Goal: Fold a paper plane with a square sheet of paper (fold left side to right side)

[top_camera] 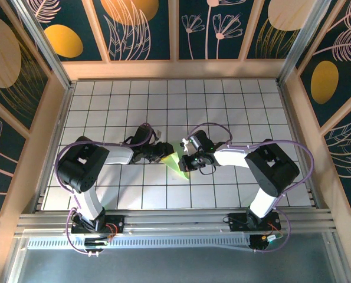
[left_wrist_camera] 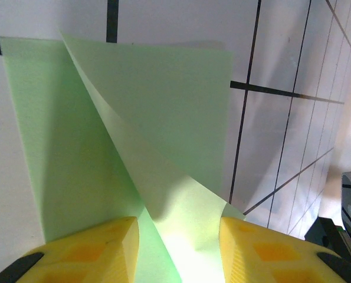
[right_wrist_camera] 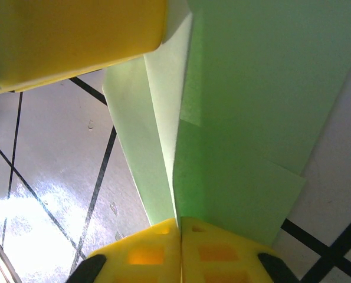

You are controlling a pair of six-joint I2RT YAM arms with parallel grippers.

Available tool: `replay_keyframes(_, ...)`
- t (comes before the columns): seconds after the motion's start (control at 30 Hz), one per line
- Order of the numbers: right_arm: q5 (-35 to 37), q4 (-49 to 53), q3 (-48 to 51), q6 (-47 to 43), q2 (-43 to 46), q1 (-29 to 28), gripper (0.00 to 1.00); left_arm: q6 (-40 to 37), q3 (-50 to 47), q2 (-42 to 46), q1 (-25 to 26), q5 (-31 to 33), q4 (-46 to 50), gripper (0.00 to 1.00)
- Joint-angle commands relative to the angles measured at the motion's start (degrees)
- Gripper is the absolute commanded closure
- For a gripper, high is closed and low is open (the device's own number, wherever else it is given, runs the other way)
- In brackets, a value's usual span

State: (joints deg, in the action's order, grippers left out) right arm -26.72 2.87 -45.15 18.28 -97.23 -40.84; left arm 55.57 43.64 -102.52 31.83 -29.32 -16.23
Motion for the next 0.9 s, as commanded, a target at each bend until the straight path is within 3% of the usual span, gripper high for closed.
replay_keyframes(0.0,-0.8,-0.4,-0.1,0.1,0.7,0.5,0.88,-2.0,0.2,-2.0,0.1,2.3,5.2,0.59)
replay_keyframes(0.27,-3.1,-1.7,0.0,1.2,4.2,1.4,0.68,-2.4,0.1,-1.7,0.2,3.3,6.2,0.59)
replay_keyframes(0.47,-9.6,-7.9,2.9,4.8,7.6,5.8,0.53,-2.0,0.0,-1.7,0.2,3.3,5.7,0.59)
replay_keyframes(0.87,-14.7,-15.5,2.0,10.1,0.1,8.0,0.58,-1.8,0.0,-1.7,0.2,3.3,5.2,0.59)
